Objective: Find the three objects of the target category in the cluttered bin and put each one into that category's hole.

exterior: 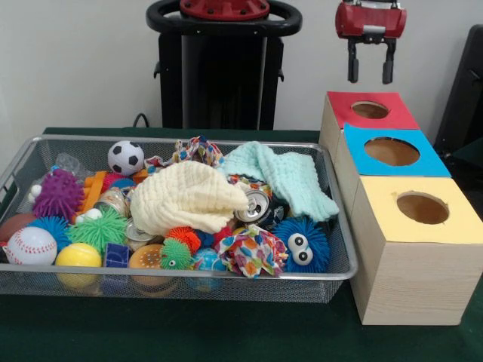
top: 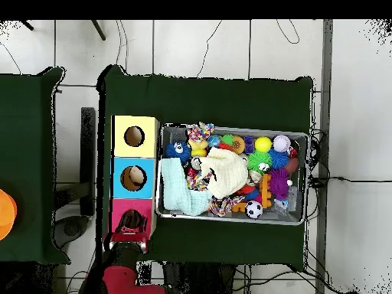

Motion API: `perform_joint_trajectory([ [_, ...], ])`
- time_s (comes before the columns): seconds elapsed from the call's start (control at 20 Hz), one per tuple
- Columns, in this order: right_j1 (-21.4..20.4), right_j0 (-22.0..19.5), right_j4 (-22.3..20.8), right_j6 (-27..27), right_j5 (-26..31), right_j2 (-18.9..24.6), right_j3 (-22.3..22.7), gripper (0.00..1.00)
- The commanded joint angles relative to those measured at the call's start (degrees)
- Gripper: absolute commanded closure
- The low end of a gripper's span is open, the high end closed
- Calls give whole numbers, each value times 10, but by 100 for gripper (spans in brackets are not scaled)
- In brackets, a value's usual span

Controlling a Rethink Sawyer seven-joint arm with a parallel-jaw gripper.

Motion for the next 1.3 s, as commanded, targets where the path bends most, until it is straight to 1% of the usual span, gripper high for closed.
perform_joint_trajectory([
  [0.05, -72, -70, -59, 36, 114, 46, -33, 0],
  [0.2, -83, -113, -100, 33, 121, 66, -36, 0],
  [0.25, -86, -135, -119, 32, 123, 78, -39, 0],
  [0.35, -84, -163, -144, 33, 119, 94, -43, 0],
  [0.55, -75, -199, -177, 34, 116, 115, -61, 0],
  [0.9, -33, -198, -202, 28, 96, 109, -103, 0],
  [1.05, -17, -219, -236, 23, 77, 120, -120, 0],
  [1.15, -12, -221, -254, 18, 65, 119, -132, 0],
  [1.3, -12, -232, -279, 19, 64, 127, -143, 0],
])
